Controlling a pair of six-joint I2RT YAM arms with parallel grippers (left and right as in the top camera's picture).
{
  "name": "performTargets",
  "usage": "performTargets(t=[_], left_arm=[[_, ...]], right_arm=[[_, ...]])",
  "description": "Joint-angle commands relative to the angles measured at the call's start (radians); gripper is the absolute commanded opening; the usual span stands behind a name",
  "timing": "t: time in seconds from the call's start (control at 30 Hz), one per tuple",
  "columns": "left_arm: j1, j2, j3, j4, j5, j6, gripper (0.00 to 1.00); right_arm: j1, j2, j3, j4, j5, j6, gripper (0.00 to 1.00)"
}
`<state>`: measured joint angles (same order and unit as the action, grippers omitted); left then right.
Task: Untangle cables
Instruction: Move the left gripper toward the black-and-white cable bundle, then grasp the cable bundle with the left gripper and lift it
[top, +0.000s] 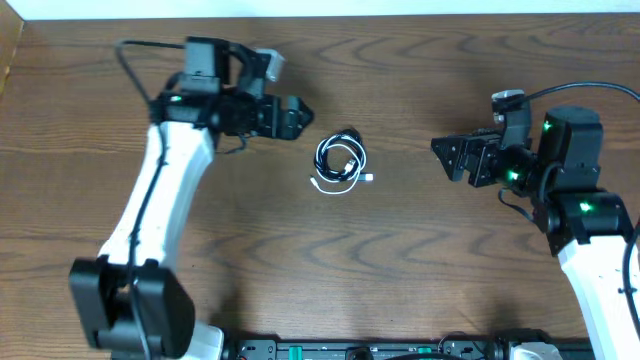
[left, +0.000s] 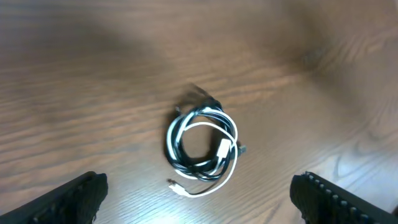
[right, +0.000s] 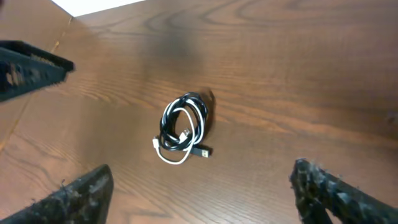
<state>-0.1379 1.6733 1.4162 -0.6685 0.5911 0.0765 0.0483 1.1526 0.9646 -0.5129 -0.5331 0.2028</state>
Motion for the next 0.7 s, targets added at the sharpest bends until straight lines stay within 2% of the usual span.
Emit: performTargets(t=[0.0,0.13,0.2,0.27,0.43,0.57,0.67], left_arm=[[-0.060,0.073,0.011,0.017,-0.050,-0.012,0.96],[-0.134,0.146,0.011,0.049,-0.165,-0.056,0.95],[-0.155,0.171,0.011,0.059,-0.219,-0.056,0.89],[-0.170,0.198,0.011,0.073,-0.268,-0.055,0.87],[-0.180,0.259,0.011,0.092,-0.290,0.001,0.80],[-0.183,0.315,0.011,0.106,-0.318,0.002,0.69],[-0.184,0.348,0.011,0.114,-0.324,0.003,0.68]], right_arm=[[0.008,0.033,0.020,-0.004,-0.019,0.013,0.83],[0.008,0.062,0.020,-0.014,-0.020,0.014,0.81],[0.008,0.065,0.020,-0.024,-0.019,0.013,0.79],[0.008,0.065,0.020,-0.034,-0.016,0.007,0.78],[0.008,0.065,0.020,-0.051,-0.010,0.006,0.77],[0.008,0.065,0.020,-0.067,0.051,0.006,0.76],[0.008,0.065,0.020,-0.072,0.056,0.006,0.76]])
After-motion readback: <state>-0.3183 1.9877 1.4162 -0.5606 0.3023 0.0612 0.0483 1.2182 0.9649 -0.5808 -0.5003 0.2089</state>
